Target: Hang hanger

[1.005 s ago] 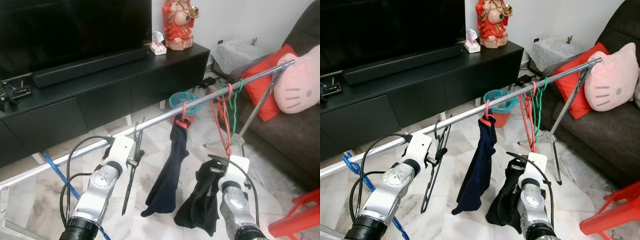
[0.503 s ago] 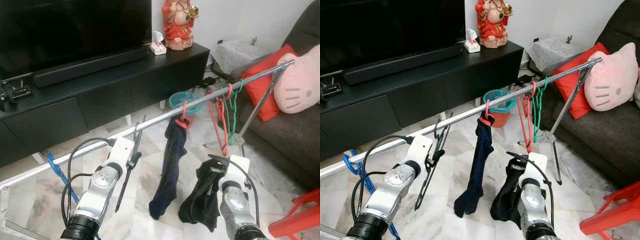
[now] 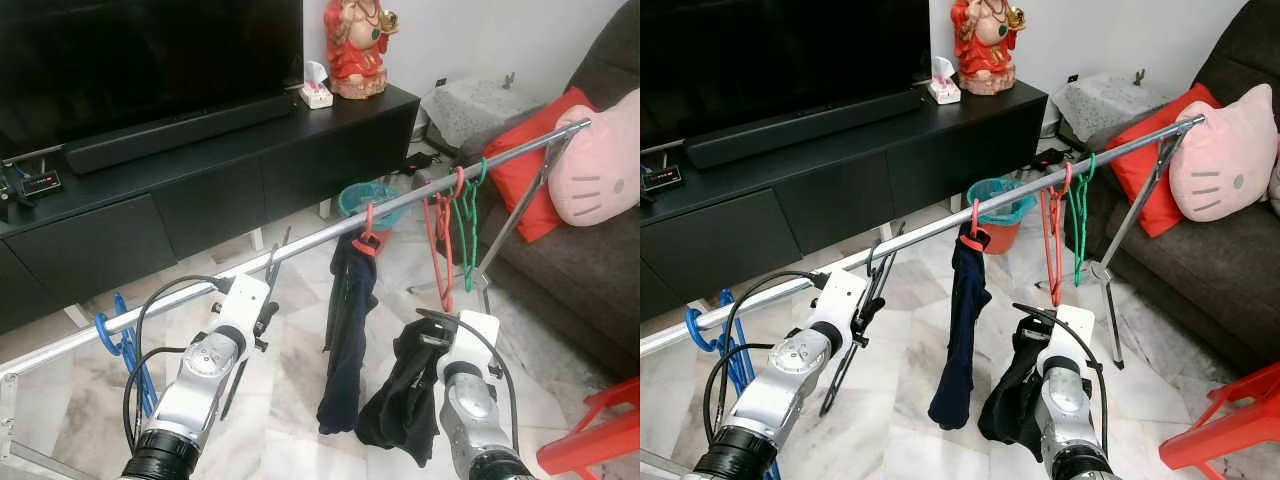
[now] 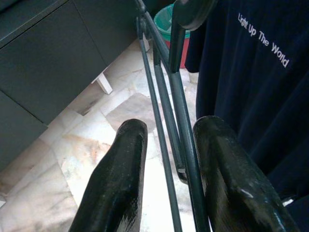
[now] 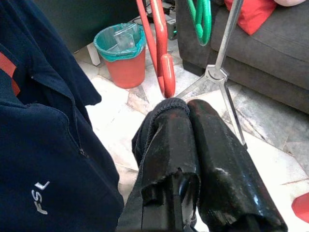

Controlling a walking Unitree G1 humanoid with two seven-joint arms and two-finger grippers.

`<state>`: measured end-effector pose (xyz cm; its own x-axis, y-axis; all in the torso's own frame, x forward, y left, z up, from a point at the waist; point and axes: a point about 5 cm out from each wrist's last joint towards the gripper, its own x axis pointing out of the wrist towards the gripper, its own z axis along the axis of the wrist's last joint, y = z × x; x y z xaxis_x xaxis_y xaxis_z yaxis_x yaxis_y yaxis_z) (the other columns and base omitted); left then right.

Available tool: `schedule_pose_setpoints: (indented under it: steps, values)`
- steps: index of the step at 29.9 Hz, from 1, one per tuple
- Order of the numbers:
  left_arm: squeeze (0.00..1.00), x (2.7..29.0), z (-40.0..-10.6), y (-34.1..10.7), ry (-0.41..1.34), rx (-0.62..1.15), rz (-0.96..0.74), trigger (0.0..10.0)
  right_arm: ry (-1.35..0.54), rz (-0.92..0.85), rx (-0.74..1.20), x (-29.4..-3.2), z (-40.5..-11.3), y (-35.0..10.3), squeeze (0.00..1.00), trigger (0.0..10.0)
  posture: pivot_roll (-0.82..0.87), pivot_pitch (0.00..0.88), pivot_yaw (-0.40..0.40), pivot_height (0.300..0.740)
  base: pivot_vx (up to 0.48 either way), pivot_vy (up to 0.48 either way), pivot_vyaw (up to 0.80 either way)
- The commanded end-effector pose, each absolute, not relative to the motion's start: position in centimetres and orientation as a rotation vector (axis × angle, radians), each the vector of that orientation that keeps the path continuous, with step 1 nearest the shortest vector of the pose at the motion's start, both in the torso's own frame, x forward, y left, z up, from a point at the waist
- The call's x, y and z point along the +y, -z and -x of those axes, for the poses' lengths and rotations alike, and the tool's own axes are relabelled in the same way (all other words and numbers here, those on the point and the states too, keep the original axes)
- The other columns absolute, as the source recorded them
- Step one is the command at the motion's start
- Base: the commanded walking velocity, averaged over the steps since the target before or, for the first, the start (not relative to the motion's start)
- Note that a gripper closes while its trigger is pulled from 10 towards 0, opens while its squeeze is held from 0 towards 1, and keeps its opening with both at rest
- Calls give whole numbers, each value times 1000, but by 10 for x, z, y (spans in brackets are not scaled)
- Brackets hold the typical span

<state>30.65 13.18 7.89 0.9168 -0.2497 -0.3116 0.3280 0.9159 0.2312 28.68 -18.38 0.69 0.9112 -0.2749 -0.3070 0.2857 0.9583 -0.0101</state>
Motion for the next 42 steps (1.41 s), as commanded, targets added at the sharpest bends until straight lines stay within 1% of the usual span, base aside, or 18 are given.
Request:
schedule_pose_setpoints:
  steps: [1,11,14,18,19,22,28,29,30,31,32,33,38,42]
  values:
    - [0,130,-307,-77,318,289,-297,0,285,-33,283,-183,-292,-13,0,10000,6,0,-13,740,0,0,0]
    - [0,129,-306,-77,324,283,-297,0,284,-32,285,-184,-292,-13,0,10000,7,0,-15,740,0,0,0]
    - [0,129,-307,-80,310,260,-294,0,284,-32,285,-184,-292,-13,0,10000,8,0,-17,740,0,0,0]
    - [0,127,-309,-93,278,168,-280,0,284,-31,284,-184,-292,-13,0,10000,7,0,-17,740,0,0,0]
    - [0,127,-308,-98,276,132,-263,0,284,-30,283,-184,-292,-13,0,10000,7,0,-17,740,0,0,0]
    - [0,129,-304,-101,268,106,-250,0,282,-28,284,-184,-292,-13,0,10000,7,0,-17,740,0,0,0]
    - [0,134,-292,-100,261,94,-237,0,277,-29,287,-183,-291,-12,0,10000,12,0,-18,740,0,0,0]
    - [0,136,-286,-99,265,94,-233,2471,276,-29,287,-182,-291,-12,0,10000,12,0,-18,740,0,0,0]
    - [0,136,-286,-99,265,94,-233,2471,276,-29,287,-182,-291,-12,0,10000,12,0,-18,740,0,0,0]
    - [0,138,-280,-99,264,92,-231,9725,277,-29,286,-183,-291,-12,0,10000,12,0,-18,740,0,0,0]
    - [0,139,-278,-99,263,90,-229,9725,277,-30,286,-183,-291,-12,0,10000,12,0,-18,740,0,0,0]
    - [0,141,-273,-99,263,87,-232,10000,278,-29,286,-183,-291,-12,0,10000,12,0,-18,740,0,0,0]
    - [0,152,-262,-93,243,90,-246,10000,274,-29,289,-182,-291,-12,0,10000,21,0,-18,740,0,0,0]
    - [0,164,-252,-85,181,86,-251,10000,270,-27,289,-182,-292,-12,0,10000,19,0,-21,740,0,0,0]
